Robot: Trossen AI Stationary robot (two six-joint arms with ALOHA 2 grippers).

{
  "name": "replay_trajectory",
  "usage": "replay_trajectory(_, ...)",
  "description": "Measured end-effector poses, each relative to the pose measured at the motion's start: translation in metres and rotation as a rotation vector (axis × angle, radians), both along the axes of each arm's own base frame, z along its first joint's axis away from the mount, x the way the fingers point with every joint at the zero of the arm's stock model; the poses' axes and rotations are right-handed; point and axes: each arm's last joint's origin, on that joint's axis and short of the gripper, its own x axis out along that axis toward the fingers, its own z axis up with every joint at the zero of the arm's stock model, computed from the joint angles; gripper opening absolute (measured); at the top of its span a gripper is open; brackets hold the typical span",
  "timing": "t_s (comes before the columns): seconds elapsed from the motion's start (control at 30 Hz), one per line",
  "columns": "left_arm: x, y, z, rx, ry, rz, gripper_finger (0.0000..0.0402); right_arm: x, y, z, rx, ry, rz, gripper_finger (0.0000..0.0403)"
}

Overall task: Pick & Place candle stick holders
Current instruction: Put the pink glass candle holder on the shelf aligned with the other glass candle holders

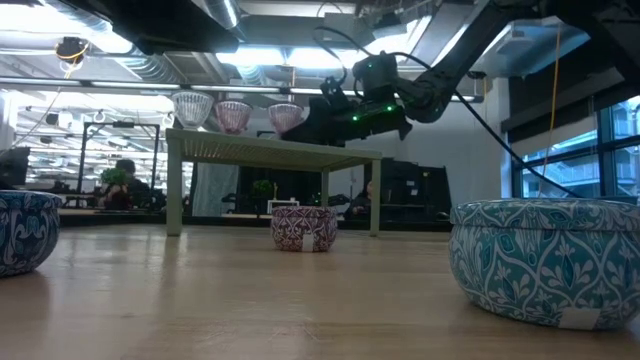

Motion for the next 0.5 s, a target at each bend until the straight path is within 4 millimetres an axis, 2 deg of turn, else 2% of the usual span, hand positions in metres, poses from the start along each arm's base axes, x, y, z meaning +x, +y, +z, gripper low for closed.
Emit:
replay_trajectory(0.3,0.0000,0.0000,0.0000,0.000,0.000,0.000,0.0031,-0.0008,0.0002,-0.0054,0.006,0.036,-0.001,0.0169)
replay_trajectory(0.5,0.0000,-0.0001,0.0000,-0.001,0.000,0.000,0.0031,-0.0009,0.0003,-0.0065,-0.009,0.049,0.004,0.0181)
